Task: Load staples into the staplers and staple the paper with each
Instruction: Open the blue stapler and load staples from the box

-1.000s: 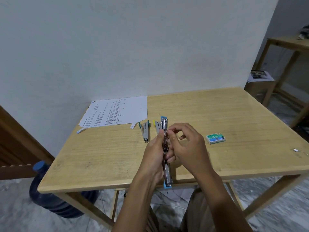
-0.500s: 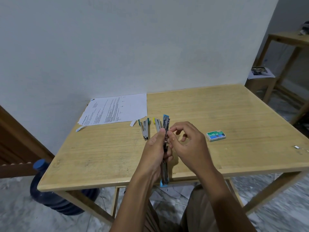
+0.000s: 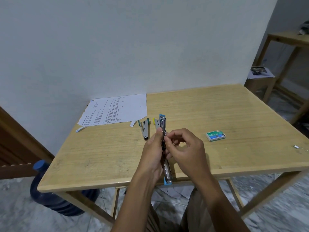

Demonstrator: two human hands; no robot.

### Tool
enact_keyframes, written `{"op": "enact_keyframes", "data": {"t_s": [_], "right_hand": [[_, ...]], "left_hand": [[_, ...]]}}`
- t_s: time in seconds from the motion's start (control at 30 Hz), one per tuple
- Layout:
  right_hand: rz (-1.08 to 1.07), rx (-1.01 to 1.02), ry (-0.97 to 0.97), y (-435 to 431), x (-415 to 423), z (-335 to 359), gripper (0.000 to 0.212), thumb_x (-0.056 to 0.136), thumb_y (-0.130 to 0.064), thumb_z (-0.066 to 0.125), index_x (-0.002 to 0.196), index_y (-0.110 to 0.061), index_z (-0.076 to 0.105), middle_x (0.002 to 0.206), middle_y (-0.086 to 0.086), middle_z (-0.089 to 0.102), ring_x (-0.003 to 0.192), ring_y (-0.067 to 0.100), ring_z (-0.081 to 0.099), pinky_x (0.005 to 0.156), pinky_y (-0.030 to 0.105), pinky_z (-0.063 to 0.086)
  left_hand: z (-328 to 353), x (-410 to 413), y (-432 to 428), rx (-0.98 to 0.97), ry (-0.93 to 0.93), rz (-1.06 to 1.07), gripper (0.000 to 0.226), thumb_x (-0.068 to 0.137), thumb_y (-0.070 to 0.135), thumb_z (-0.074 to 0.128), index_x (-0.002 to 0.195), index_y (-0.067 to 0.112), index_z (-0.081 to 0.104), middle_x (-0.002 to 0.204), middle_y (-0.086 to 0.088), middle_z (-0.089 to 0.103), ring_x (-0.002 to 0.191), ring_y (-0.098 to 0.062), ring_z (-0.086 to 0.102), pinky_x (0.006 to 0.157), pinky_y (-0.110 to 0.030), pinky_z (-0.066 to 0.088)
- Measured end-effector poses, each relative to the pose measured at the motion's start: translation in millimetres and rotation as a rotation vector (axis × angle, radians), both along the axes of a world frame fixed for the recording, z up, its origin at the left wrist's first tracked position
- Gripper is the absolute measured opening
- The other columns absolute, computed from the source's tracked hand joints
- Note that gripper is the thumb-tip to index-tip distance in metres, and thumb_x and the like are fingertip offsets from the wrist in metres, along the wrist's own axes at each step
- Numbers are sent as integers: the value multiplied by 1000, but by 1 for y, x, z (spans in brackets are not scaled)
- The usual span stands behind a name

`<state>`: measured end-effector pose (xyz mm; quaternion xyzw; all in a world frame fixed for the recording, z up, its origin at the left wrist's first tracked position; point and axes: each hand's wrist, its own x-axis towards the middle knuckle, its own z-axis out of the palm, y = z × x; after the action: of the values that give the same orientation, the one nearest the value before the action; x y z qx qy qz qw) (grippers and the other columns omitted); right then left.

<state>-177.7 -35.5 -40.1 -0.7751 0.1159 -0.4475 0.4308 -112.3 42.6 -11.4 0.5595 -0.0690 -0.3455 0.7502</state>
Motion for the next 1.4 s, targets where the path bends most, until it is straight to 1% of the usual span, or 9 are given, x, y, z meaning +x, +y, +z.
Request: {"op": "enact_keyframes", "data": {"t_s": [0.17,0.37,0.57,0.67,0.8,0.93,1.1,1.3,1.4], "right_hand": [[-8,-103,39,-2,-5,-1,15,83,-6,75,91,-17,70,83,-7,64,76,8,60,72,13,46],[45,15,113,-13,-5,1,10,84,-15,77,93,-17,73,86,-6,69,78,11,63,74,22,51],[100,-32,137,-17,-5,0,8,84,-14,77,88,-13,70,84,-8,67,77,12,62,73,23,50],[93,-104,139,-14,-4,1,8,85,-14,76,89,-13,69,85,-6,65,77,12,60,72,25,50],[76,-87,145,-13,-4,3,8,84,-14,76,87,-13,69,82,-6,65,76,11,57,71,20,47],[50,5,134,-13,-3,4,11,85,-15,76,83,-22,67,78,-6,65,74,10,58,71,10,42],[29,104,140,-12,0,4,24,85,-18,75,78,-37,62,83,-12,65,76,13,58,74,20,49],[-5,-14,112,-2,0,1,9,86,-12,74,83,-16,67,78,-5,62,71,4,57,70,6,40],[-78,-129,75,2,1,-7,8,86,-13,74,86,-13,67,82,-7,60,71,6,53,70,8,40]], "left_hand": [[-4,1,0,-29,34,-3,43,103,37,44,99,-2,62,62,-8,63,47,-12,42,42,-20,35],[2,0,0,-60,26,-26,39,103,33,45,99,-3,60,57,-7,59,41,-8,53,41,-18,40],[-4,1,-2,-46,35,49,40,101,37,48,101,-2,59,68,-14,46,51,-15,44,42,-19,36],[-5,1,-2,-58,55,47,39,101,36,48,101,-2,59,86,-20,46,41,-11,39,40,-19,38],[-5,5,1,-52,36,14,38,100,37,50,90,2,62,60,-9,45,41,-11,38,43,-20,35],[-4,8,0,-60,1,-12,37,101,34,48,87,2,59,54,-4,43,44,-12,37,43,-20,33],[-5,11,1,-38,-41,-34,34,102,31,48,86,4,60,53,-4,48,47,-12,37,41,-19,33],[-2,9,1,-62,44,58,32,100,31,52,92,2,61,58,-7,43,42,-11,40,42,-19,40],[-2,7,-1,-92,94,61,33,101,28,51,101,-4,58,55,-9,52,36,-11,50,39,-19,44]]}}
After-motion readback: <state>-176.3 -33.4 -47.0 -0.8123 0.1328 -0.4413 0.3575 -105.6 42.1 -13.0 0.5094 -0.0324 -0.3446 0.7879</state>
